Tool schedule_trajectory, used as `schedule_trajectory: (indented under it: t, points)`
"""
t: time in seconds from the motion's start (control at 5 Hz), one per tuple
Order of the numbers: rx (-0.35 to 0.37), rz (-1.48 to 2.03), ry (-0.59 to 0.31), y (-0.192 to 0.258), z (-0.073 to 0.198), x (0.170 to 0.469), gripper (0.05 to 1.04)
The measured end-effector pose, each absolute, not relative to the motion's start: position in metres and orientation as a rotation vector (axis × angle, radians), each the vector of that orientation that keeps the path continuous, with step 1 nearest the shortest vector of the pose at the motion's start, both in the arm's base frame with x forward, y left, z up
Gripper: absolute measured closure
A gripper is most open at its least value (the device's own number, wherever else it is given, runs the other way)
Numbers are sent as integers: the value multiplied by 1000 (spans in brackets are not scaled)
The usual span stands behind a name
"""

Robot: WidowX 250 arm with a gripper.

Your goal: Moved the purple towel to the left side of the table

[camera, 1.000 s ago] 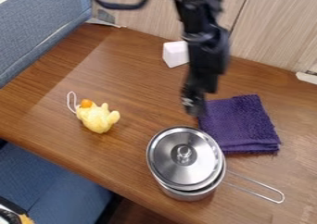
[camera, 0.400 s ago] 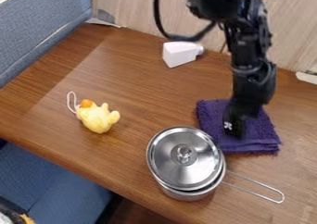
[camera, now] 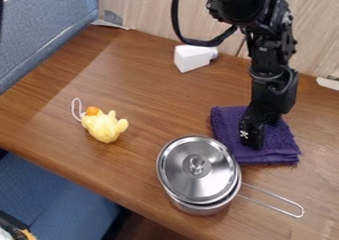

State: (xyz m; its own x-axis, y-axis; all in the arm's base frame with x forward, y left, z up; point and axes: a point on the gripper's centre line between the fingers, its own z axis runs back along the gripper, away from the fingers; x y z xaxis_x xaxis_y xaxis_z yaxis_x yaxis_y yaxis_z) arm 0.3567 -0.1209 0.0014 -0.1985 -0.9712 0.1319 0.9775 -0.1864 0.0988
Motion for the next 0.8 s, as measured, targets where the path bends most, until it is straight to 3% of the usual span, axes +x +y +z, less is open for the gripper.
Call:
schedule_trajectory:
  t: [0.4,0.8]
  points:
    - [37,-1742,-148,-89,3,372,83]
    - [101,-1616,-105,-27,3,389,83]
